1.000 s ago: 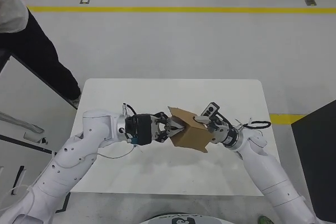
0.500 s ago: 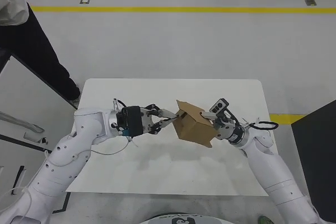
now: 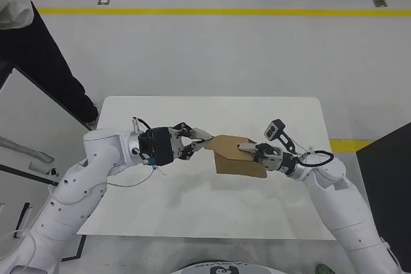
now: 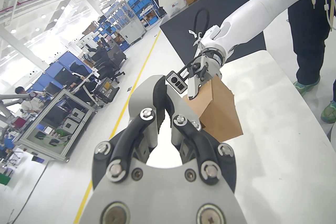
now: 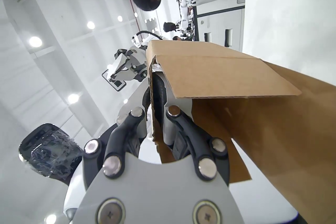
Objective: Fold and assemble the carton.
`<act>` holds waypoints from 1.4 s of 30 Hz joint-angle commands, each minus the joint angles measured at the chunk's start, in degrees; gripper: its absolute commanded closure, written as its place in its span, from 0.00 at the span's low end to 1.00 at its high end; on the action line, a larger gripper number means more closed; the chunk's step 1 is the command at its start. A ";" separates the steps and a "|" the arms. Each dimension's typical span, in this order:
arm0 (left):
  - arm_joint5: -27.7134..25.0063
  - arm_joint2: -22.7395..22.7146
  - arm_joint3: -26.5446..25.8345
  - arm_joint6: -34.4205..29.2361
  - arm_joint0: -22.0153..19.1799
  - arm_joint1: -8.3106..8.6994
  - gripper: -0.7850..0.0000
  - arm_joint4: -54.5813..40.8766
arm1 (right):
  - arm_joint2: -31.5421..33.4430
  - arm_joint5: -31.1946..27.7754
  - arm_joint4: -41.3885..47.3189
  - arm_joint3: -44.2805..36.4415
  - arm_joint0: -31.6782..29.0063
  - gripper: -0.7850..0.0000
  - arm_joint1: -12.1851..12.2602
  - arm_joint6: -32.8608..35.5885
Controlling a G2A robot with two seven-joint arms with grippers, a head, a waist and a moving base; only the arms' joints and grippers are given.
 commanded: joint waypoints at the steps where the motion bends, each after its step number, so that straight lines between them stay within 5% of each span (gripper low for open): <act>1: -0.39 0.56 0.26 -0.11 -0.05 -0.03 1.00 0.32 | 0.29 -1.27 1.01 -0.56 -0.50 1.00 0.00 0.10; 19: -2.31 4.34 -1.29 0.94 -1.04 -0.56 1.00 -2.04 | -0.16 -5.80 15.21 -0.26 -0.69 1.00 -0.85 4.82; 42: -2.99 3.55 -1.68 1.71 -0.48 -0.20 1.00 -1.83 | -2.27 -8.95 17.68 0.36 1.00 1.00 -1.59 10.49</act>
